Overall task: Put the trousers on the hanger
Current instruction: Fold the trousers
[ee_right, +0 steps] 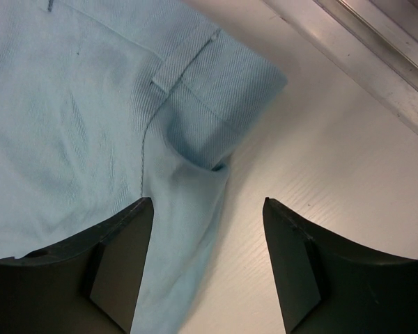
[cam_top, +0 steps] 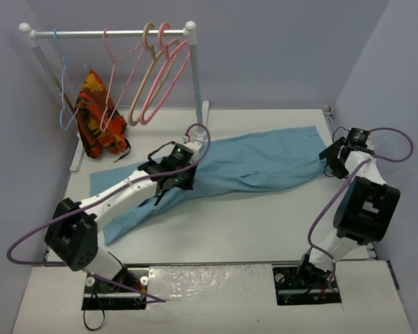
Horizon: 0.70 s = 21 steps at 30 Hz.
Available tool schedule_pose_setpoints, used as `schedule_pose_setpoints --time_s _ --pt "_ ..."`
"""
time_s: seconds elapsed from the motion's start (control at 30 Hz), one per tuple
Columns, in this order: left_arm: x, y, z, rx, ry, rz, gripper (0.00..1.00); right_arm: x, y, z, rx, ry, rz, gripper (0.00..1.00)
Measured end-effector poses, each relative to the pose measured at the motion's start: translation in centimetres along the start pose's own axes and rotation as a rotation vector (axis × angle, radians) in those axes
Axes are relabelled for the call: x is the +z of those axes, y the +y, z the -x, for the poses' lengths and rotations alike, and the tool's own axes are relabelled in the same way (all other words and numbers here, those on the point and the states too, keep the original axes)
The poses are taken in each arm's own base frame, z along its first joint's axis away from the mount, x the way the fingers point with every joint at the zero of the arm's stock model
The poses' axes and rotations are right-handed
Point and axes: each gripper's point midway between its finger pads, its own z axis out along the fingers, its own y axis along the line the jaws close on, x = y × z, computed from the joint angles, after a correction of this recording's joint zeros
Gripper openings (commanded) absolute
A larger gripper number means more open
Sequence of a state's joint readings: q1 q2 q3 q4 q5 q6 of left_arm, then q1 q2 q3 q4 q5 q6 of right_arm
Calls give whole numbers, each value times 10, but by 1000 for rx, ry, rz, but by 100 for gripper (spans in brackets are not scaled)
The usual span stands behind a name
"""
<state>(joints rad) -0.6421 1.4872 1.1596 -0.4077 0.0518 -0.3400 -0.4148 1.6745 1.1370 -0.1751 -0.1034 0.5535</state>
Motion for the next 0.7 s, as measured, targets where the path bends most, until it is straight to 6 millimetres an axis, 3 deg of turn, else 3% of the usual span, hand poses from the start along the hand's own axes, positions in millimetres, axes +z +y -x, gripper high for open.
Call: schedule_pose_setpoints --time_s 0.1,0.17,0.47,0.7 --pt "-14 19 32 -71 -70 1 0 0 -10 9 40 -4 3 57" --pt "-18 28 37 -97 -72 6 0 0 -14 13 59 -2 16 58" --pt "-8 36 21 -210 35 -51 0 13 0 21 95 -15 134 72" --pt "-7 36 21 -230 59 -64 0 45 -7 -12 110 29 196 81"
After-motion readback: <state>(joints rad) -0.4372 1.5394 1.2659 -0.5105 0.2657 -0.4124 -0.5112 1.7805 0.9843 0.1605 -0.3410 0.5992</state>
